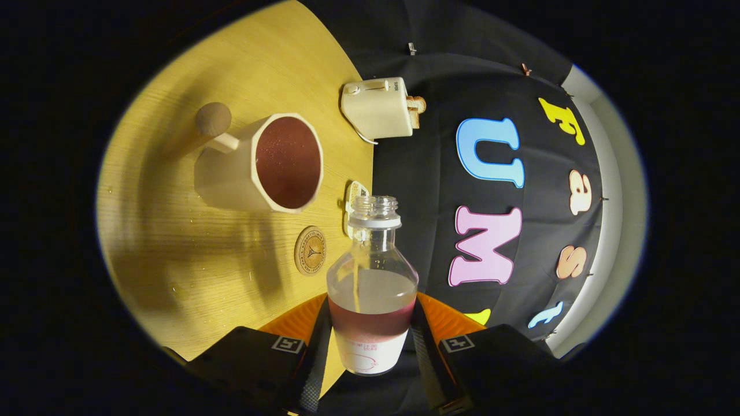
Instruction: Take the bottle from table, then pour the juice into the cup, finally place the bottle on the coaster
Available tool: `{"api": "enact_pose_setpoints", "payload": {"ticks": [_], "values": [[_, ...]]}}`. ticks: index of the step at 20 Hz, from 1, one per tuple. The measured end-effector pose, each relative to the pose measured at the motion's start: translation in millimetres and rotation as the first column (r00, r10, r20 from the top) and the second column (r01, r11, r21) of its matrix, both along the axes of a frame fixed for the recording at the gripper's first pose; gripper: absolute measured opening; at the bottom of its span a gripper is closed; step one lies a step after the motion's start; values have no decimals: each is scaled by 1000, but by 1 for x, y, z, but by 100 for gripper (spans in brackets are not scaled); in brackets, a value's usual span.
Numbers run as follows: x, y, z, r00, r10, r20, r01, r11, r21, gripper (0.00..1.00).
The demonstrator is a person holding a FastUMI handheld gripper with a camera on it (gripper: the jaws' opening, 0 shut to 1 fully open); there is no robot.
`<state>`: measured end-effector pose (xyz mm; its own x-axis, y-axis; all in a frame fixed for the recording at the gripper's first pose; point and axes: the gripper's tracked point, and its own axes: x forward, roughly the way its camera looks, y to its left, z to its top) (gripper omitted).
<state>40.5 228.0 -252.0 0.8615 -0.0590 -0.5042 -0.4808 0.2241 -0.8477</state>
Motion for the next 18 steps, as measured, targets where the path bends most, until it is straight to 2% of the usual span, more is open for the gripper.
{"api": "enact_pose_setpoints", "payload": {"ticks": [18], "values": [[8, 9, -1, 994, 113, -17, -114, 979, -167, 70]]}}
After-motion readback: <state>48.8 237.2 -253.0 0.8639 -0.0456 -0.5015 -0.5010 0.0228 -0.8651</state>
